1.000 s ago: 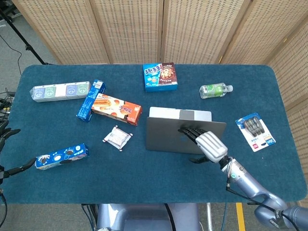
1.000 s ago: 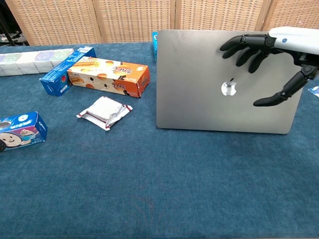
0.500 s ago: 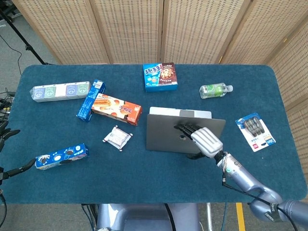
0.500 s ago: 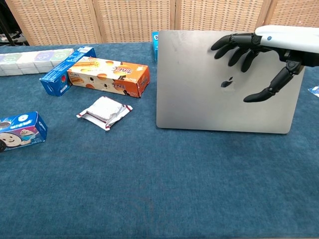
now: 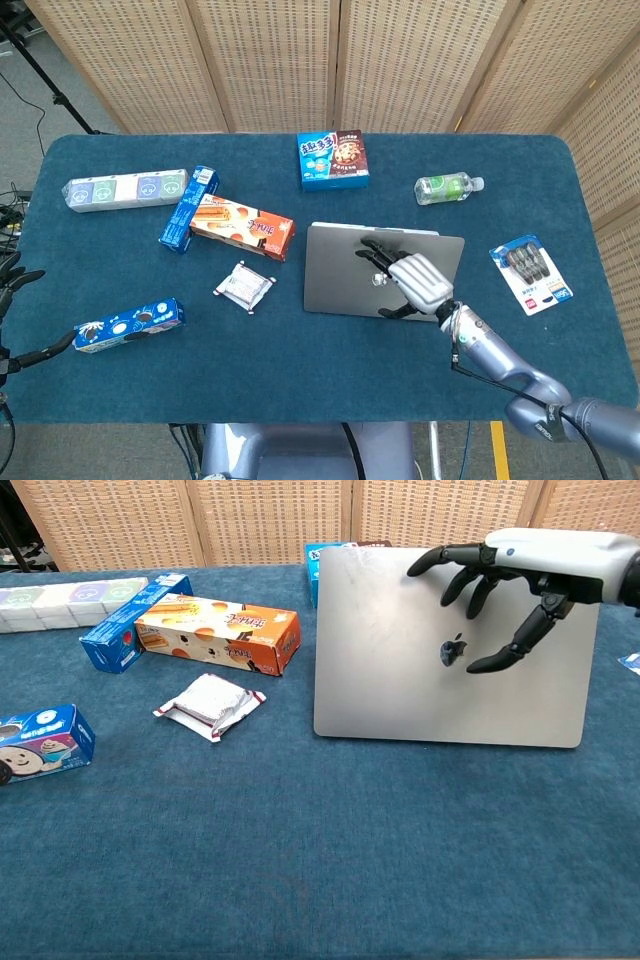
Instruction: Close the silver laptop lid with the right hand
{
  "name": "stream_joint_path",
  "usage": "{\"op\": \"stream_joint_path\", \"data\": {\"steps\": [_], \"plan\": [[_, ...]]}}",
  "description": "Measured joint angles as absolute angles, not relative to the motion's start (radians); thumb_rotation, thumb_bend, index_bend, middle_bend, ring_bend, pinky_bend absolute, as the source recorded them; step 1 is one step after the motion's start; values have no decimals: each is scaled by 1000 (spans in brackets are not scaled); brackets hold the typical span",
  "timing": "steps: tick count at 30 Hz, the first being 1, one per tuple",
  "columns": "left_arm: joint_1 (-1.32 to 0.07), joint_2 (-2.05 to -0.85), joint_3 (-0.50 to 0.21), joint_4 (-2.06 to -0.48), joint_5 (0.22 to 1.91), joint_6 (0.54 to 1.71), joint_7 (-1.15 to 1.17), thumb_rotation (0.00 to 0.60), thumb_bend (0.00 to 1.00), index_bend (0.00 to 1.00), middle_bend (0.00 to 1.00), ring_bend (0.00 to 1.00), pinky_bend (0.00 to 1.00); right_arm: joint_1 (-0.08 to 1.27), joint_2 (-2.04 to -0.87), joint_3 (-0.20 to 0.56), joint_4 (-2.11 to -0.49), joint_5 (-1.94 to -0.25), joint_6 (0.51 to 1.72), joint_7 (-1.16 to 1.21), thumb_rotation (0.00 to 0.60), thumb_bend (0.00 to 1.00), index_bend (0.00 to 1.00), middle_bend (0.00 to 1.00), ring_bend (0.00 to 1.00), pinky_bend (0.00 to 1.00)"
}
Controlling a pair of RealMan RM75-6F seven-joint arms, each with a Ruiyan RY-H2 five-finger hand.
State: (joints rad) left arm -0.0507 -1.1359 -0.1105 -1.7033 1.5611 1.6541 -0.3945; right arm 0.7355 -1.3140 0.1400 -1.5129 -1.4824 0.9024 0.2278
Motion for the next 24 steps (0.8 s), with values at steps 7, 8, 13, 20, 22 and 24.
{"op": "stream_joint_path", "data": {"steps": [7, 8, 13, 20, 22, 24], "plan": [[-52, -1134, -108, -1704, 1563, 1652, -396, 600, 12, 244, 103, 154, 186, 756, -1327, 149, -1501, -1467, 880, 229, 600, 220, 86, 35, 112, 138], [-52, -1134, -108, -1705, 1565, 1652, -396, 600, 13, 244, 103, 154, 186, 759, -1331, 149, -1496, -1464, 875, 229, 600, 220, 86, 35, 112, 138], [-52, -1133, -105, -1707, 1571, 1654, -396, 600, 12, 244, 103, 154, 186, 771, -1353, 148, -1473, -1455, 860, 234, 600, 219, 86, 35, 112, 138], [-54, -1132, -105, -1705, 1566, 1648, -398, 600, 13, 244, 102, 154, 186, 789, -1385, 147, -1432, -1447, 841, 248, 600, 220, 86, 34, 112, 138], [-54, -1132, -105, -1704, 1565, 1647, -399, 600, 13, 244, 102, 154, 186, 795, -1392, 147, -1423, -1446, 836, 251, 600, 220, 86, 34, 111, 138], [-55, -1132, -105, -1703, 1564, 1646, -399, 600, 12, 244, 102, 154, 186, 801, -1401, 147, -1414, -1446, 831, 255, 600, 219, 86, 34, 111, 138]]}}
